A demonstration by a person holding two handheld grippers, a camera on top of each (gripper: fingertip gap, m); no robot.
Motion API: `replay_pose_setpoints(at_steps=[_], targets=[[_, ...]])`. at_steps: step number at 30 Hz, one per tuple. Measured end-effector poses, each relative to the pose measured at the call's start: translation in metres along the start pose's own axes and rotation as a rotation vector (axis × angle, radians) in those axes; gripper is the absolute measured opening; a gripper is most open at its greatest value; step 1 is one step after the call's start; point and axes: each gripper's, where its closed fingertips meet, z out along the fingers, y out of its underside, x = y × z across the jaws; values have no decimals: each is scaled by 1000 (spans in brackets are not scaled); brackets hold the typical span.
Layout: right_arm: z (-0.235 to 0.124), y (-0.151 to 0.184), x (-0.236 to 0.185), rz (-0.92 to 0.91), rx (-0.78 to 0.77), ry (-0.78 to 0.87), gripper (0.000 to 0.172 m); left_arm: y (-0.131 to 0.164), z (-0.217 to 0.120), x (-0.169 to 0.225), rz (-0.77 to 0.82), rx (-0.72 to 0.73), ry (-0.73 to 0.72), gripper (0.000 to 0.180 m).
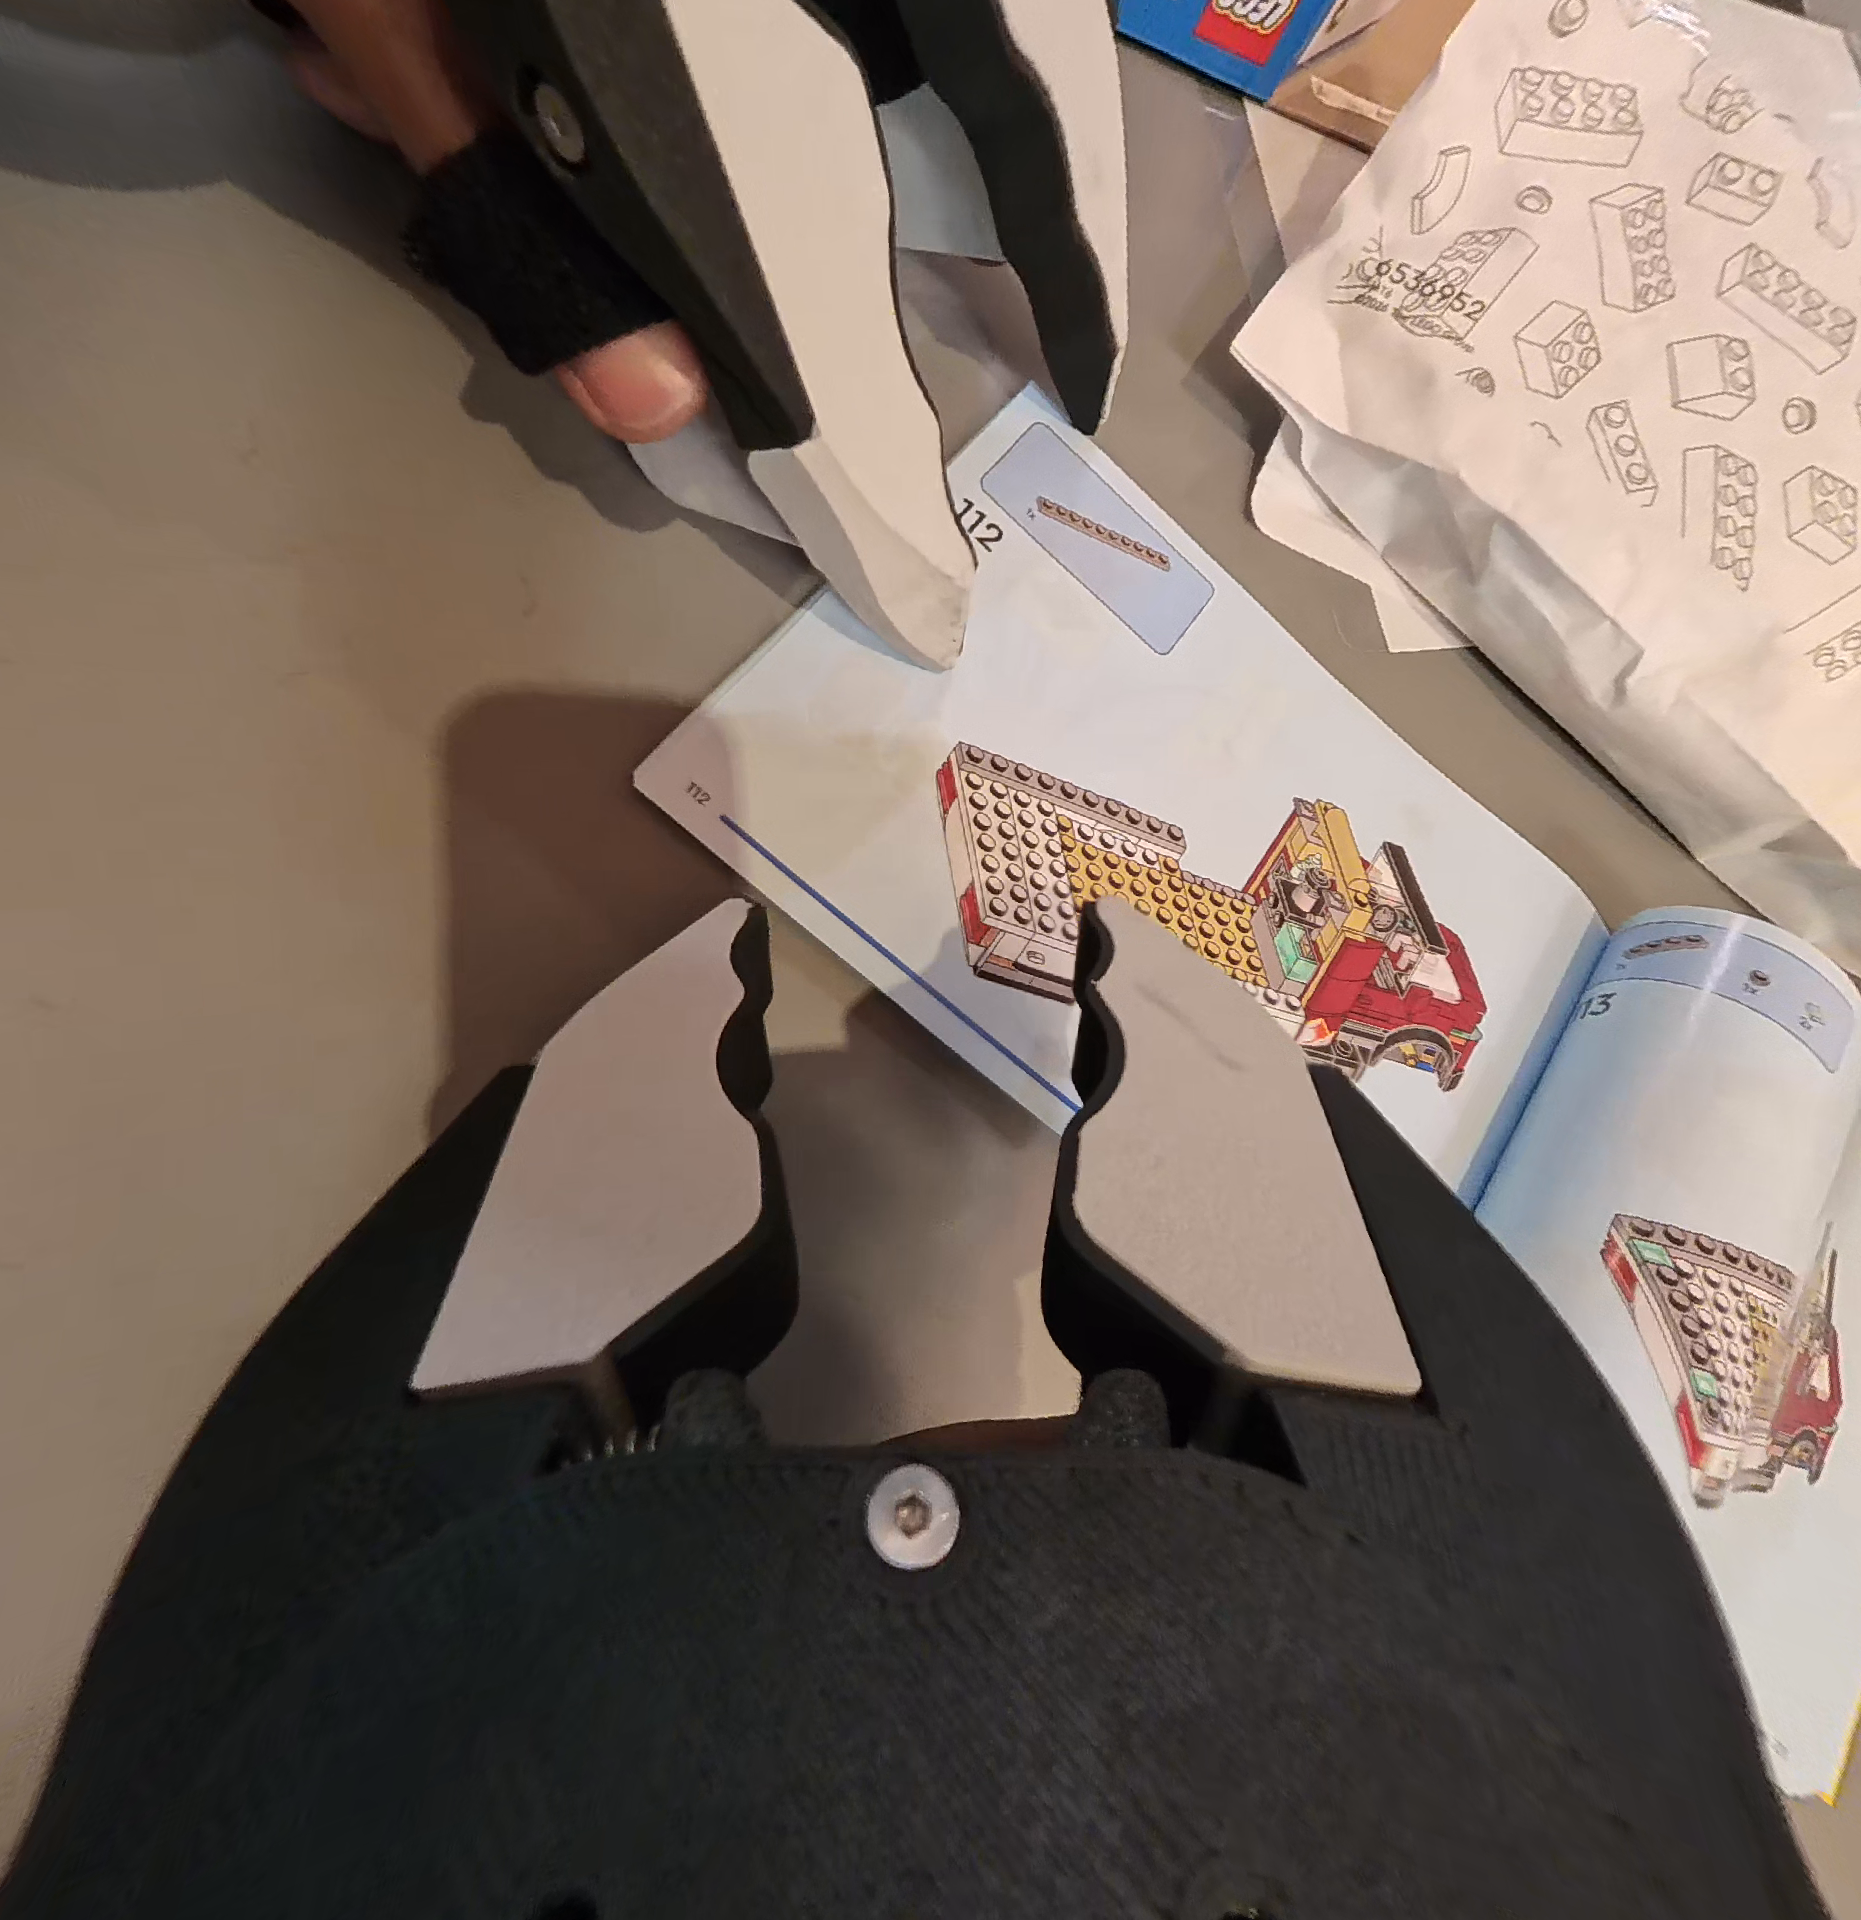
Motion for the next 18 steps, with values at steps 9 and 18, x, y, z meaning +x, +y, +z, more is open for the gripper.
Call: replay_pose_setpoints(at_steps=[9,18], targets=[[2,0,2,8,0,4,56,0,0,0,0,0,0,65],[-1,-1,3,31,11,-4,56,0,0,0,-4,0,2,65]])
